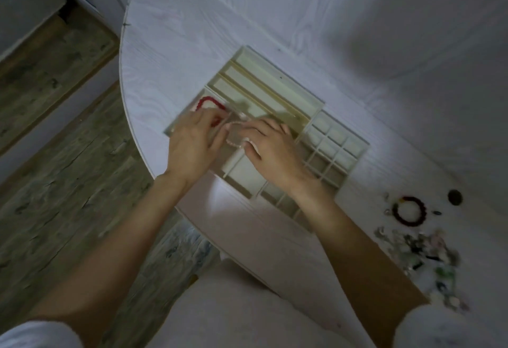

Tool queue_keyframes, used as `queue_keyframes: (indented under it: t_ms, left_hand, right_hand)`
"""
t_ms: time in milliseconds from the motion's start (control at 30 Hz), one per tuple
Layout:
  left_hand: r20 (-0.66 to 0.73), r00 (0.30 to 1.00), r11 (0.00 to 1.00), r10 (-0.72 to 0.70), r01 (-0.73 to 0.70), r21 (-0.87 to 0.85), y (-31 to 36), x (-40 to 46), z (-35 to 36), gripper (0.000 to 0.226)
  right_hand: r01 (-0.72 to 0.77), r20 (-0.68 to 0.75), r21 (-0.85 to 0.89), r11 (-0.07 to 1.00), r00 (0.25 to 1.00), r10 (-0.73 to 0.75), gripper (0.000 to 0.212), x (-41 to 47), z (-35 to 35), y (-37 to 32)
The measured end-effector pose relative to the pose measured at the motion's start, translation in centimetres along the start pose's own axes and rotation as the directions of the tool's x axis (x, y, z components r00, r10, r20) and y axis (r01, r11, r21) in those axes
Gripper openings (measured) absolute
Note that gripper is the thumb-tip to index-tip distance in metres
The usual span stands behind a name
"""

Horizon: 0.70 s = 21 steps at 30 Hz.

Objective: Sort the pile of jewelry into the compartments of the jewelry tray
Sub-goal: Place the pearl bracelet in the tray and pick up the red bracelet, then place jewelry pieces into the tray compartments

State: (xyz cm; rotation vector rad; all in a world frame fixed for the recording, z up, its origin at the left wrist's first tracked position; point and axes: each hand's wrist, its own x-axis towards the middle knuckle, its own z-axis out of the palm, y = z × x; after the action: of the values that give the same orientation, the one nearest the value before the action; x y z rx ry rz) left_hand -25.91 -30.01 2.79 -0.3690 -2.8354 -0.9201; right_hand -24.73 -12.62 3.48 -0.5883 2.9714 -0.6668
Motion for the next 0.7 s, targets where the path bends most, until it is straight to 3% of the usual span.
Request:
queue_keyframes:
  t_ms: [100,200,400,567,633,700]
  left_hand:
    - [0.036,0.995,0.938,-0.090,0.097,-0.332,6.9,-3.0,1.0,0.013]
    - [0.224,0.974,0.878,-0.034,0.137,-0.459,12.3,-5.8,4.0,0.014]
    - [0.465,0.851,0.961,0.246,-0.153,-0.228,18.7,-9.7,11.9,0.032]
    - [0.524,0.707,0.877,0.475,-0.431,-0.212,22.0,-11.7,16.7,0.033]
    - [0.568,0.663,0.863,0.487,-0.464,-0.199,22.2,-11.9,17.7,0.035]
    - [0.581,0.669,0.868,0.464,-0.476,-0.145,22.3,-12.5,18.5,0.036]
  right_hand:
    - [-0.146,-0.132,0.123,0.982,0.978,0.162,0.023,-8.1,-2.5,1.8]
    - [-0.361,-0.195,0.185,0.914,0.898,0.394,0.021,-16.2,-3.5,4.8]
    - [-0.708,-0.182,0.114,0.697,0.675,0.715,0.017,-28.5,-3.5,10.3]
    - [-0.740,-0.123,-0.053,0.670,0.671,0.731,0.026,-33.9,-2.1,13.0]
    - [-0.703,-0.159,-0.071,0.707,0.708,0.688,0.024,-34.2,-1.9,13.1]
    - [-0.689,-0.201,-0.057,0.723,0.717,0.667,0.022,-34.5,-2.2,13.4]
